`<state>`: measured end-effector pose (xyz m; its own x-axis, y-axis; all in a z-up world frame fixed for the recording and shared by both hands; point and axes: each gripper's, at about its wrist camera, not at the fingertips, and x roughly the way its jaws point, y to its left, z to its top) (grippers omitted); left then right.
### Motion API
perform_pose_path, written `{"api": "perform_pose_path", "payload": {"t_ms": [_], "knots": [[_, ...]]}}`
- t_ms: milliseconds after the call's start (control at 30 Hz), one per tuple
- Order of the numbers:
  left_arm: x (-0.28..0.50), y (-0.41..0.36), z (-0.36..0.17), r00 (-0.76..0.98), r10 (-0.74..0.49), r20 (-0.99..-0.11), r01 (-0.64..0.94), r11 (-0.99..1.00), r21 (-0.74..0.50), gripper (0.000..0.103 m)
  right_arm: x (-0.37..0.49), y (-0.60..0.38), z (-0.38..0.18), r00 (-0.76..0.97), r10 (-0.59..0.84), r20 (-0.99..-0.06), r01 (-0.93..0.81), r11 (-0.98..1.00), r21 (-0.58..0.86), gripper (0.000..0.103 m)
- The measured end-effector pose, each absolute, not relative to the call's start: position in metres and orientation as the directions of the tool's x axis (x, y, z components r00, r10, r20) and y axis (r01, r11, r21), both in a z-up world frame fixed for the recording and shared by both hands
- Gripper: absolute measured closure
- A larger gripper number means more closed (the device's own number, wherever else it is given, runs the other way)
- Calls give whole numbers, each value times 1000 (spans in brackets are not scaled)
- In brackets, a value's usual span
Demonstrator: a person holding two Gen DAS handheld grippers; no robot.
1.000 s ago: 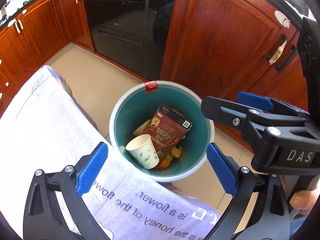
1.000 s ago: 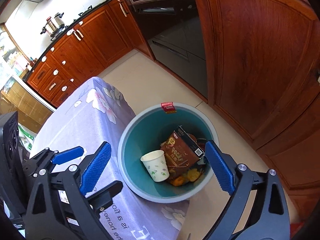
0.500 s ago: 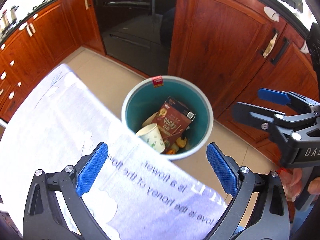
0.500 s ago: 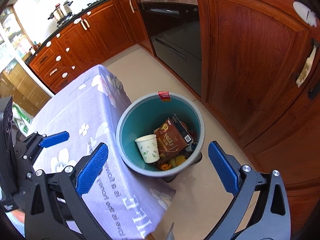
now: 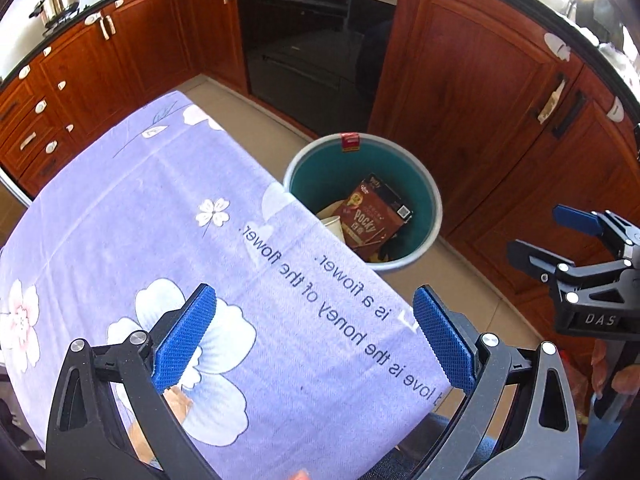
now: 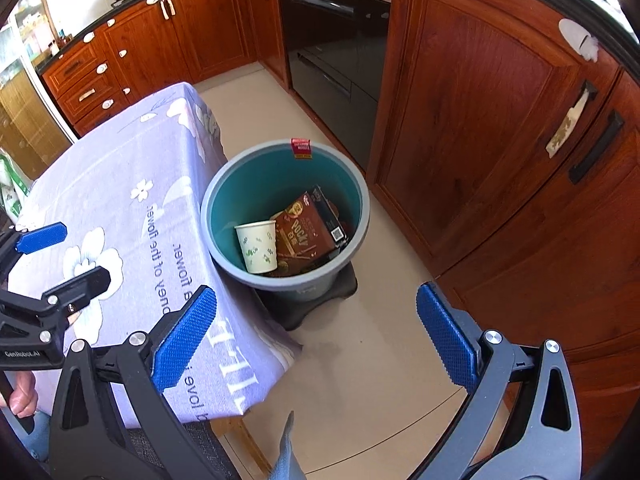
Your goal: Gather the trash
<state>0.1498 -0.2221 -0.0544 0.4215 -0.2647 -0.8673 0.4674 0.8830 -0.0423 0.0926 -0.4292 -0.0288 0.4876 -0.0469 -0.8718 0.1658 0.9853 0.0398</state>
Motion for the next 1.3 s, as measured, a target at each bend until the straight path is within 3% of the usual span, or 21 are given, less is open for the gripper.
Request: {"api": "perform_pose_path", "payload": {"t_ms": [1300], "knots": [[158,-204,-76,406,-221,-887,397,917,-47,4,109,-409,-47,435,-45,-899,120,993,8,7]]}}
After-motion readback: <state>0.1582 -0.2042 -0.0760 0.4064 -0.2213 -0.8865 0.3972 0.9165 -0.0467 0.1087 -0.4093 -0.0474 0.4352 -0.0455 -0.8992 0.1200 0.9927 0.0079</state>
